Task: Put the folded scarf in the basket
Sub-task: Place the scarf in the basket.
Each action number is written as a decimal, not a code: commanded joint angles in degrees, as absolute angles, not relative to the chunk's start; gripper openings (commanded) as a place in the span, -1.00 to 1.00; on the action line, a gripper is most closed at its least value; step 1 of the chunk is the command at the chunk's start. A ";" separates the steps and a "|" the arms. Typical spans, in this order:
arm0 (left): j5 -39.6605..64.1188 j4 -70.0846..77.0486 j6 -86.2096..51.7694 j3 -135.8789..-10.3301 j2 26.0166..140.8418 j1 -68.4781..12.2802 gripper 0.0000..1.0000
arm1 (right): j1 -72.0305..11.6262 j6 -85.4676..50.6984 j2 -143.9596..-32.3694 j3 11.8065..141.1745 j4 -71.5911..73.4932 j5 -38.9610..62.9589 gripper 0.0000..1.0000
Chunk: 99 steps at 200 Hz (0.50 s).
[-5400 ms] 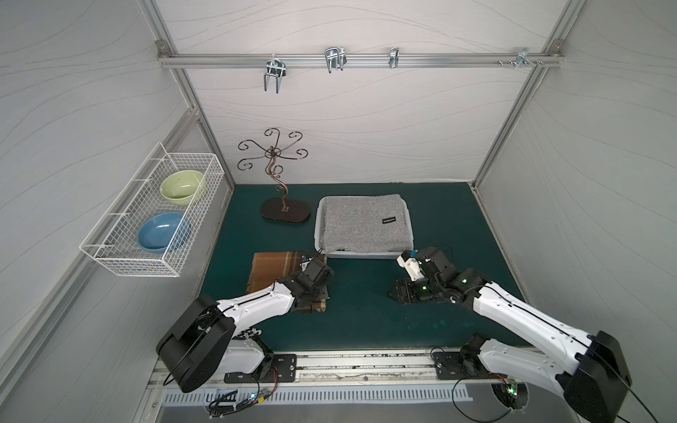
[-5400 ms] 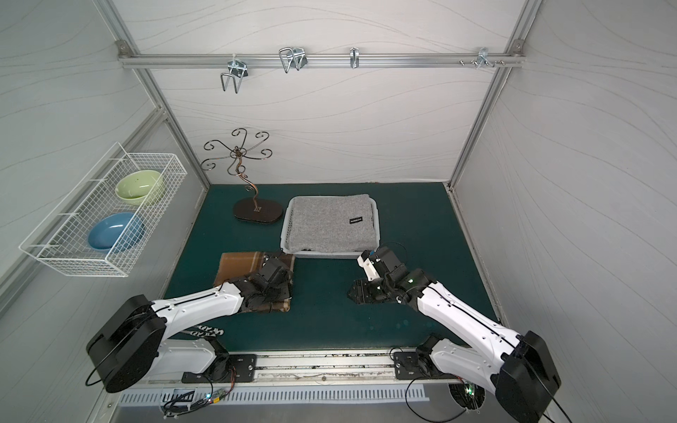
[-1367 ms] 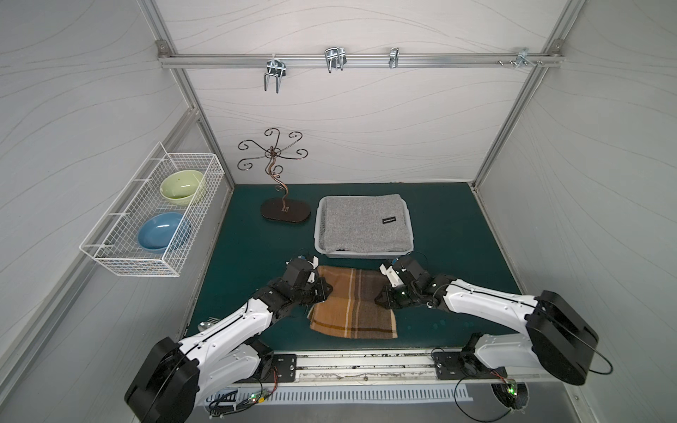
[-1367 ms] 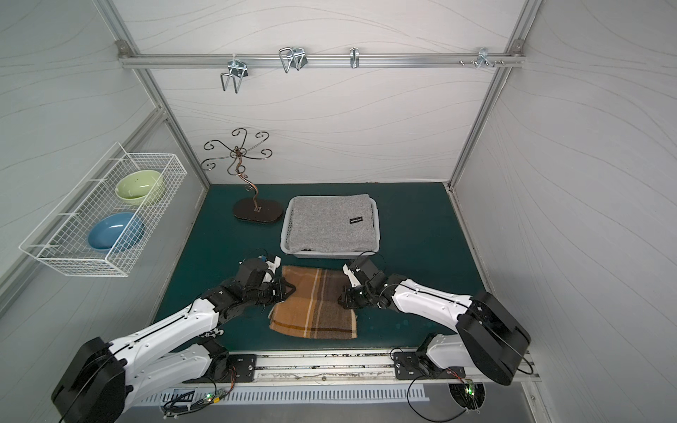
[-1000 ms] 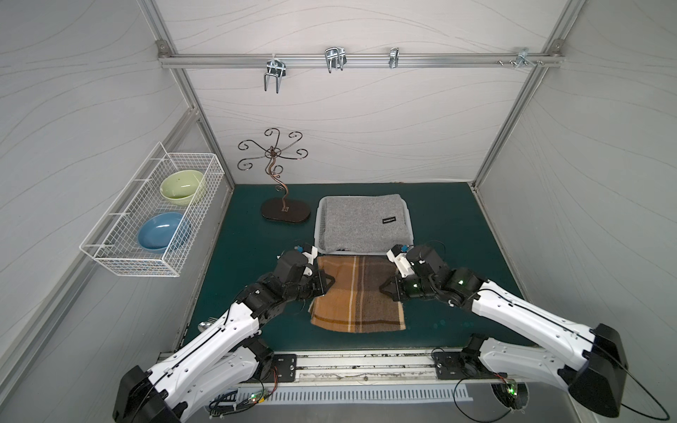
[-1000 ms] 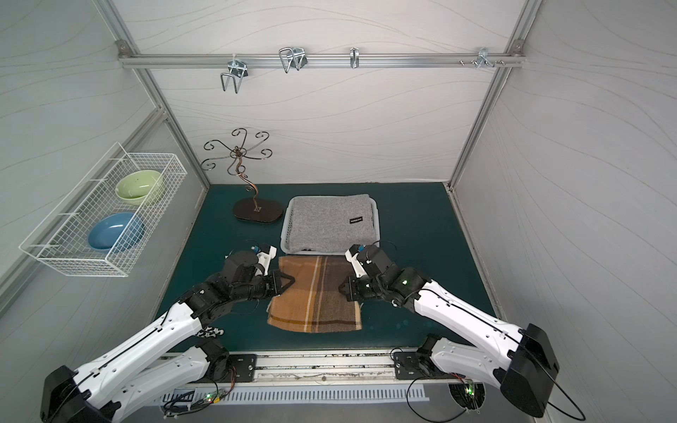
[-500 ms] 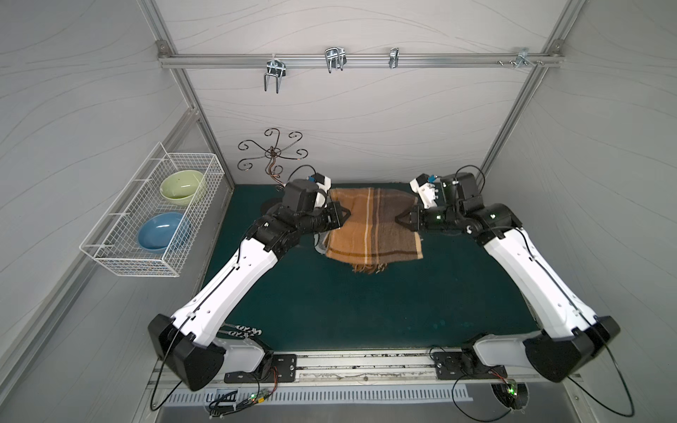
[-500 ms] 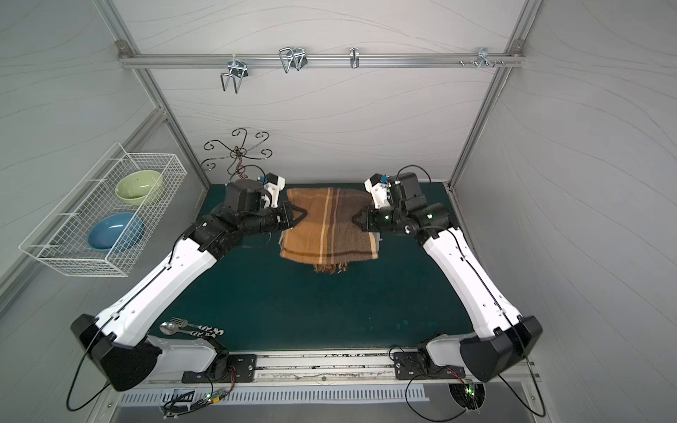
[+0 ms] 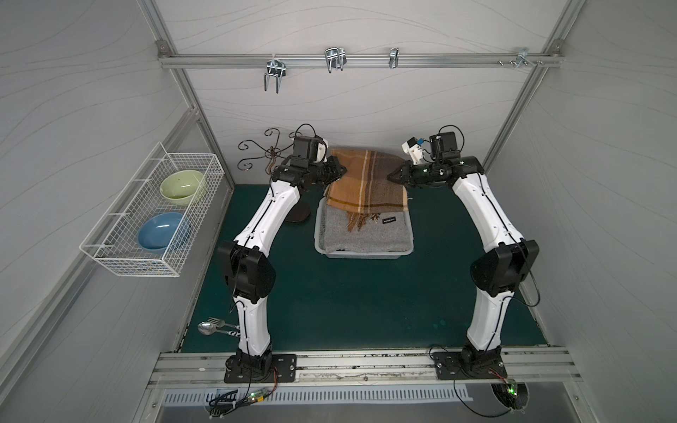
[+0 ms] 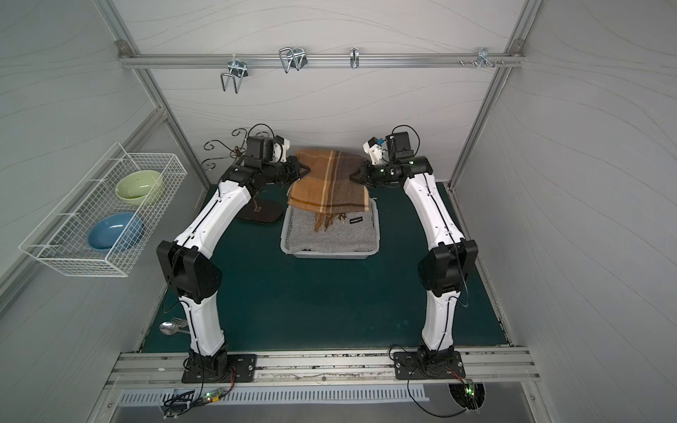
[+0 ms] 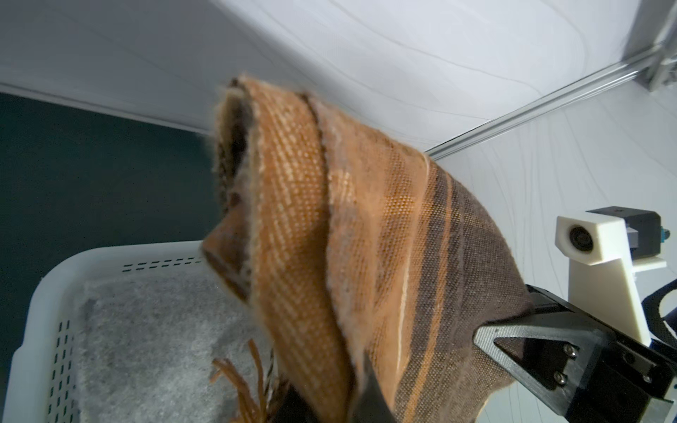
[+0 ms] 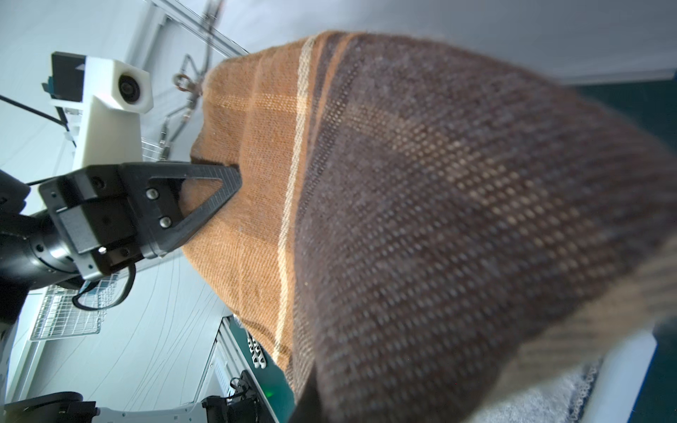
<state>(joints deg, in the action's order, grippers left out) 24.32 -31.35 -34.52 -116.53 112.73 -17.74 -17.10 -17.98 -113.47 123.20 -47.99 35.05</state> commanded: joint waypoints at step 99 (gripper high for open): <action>27.43 -8.35 -38.59 -76.95 103.30 -18.21 -1.00 | -15.73 -14.16 -108.14 94.35 -38.85 34.41 -1.00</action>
<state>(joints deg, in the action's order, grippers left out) 26.74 -12.47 -39.70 -76.51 104.31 -18.22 -16.73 -16.29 -109.19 95.59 -40.45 36.40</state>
